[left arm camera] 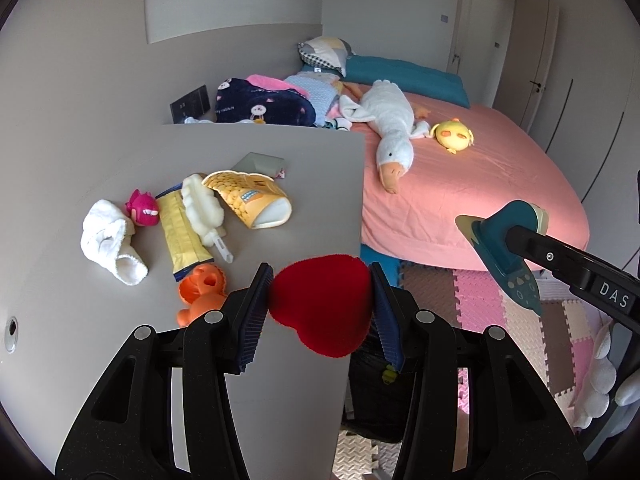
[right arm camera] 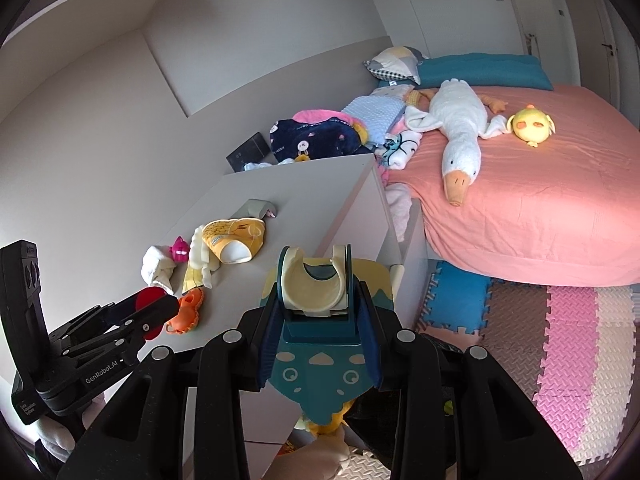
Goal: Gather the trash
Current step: 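Carry the heart and teal cup over the black bin and release both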
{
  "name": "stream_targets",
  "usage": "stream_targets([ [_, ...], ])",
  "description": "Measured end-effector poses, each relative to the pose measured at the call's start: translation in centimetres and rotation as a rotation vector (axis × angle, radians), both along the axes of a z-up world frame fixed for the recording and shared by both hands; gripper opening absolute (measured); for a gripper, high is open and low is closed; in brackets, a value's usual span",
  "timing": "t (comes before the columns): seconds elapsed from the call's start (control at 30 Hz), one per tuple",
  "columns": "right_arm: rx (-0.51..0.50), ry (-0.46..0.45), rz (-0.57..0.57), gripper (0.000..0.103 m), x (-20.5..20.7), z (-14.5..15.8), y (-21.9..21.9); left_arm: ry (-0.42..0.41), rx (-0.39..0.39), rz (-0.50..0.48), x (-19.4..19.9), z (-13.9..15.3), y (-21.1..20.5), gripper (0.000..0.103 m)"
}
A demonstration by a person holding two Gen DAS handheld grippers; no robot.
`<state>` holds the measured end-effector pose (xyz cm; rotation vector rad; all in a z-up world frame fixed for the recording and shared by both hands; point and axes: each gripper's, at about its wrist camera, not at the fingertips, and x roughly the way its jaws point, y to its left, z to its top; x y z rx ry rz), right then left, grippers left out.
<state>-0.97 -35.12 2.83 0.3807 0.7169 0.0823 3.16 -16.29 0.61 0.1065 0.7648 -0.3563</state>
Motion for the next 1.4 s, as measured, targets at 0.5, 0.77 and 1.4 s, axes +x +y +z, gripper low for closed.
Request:
stream_targets([
  [0.5,-0.005,0.011,-0.102,0.037,-2.4,-0.3,-4.9,0.026,0.011,-0.120,-0.8,-0.6,-5.9,0.048],
  [0.77,-0.014,0.020,-0.153,0.037,-3.7,-0.5,-7.2,0.038,0.019,-0.189,-1.3,-0.8,-8.8,0.048],
  [1.4,-0.059,0.032,-0.302,0.068,-3.0,-0.9,-11.6,0.167,0.029,-0.250,-1.2,-4.1,-11.3,0.097],
])
